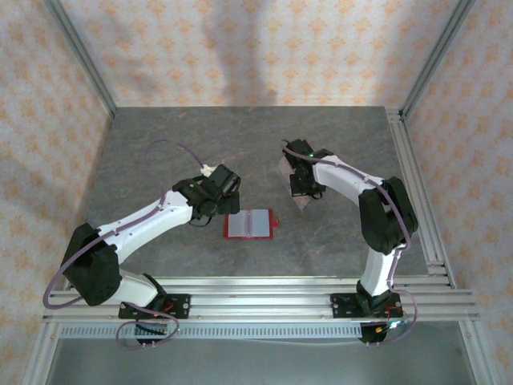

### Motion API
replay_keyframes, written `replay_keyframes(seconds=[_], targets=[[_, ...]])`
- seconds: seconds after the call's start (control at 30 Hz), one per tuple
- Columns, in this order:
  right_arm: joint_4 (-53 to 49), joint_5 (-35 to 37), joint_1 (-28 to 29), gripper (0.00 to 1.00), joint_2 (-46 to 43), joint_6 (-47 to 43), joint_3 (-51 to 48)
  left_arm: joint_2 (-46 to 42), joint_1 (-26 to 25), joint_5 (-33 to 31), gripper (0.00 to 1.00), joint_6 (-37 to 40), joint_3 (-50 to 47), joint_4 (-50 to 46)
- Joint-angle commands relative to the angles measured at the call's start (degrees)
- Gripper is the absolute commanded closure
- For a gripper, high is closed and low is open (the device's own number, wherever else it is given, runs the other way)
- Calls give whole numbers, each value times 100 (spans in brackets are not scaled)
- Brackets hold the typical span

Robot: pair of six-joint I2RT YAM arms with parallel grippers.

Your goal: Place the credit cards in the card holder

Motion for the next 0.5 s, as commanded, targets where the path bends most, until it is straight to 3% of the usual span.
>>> replay_keyframes(seconds=[0.0, 0.1, 0.3, 0.47], targets=[[-166, 402, -276, 97, -104, 524, -396, 15, 56, -90, 5, -44, -85, -7], [1, 242, -337, 95, -321, 567, -580, 17, 58, -72, 5, -40, -103, 12], [89, -224, -338, 78, -387, 357, -549, 42, 56, -37, 5, -55, -111, 42], [27, -360, -338, 76, -396, 237, -382, 28, 51, -27, 5, -57, -138, 42]])
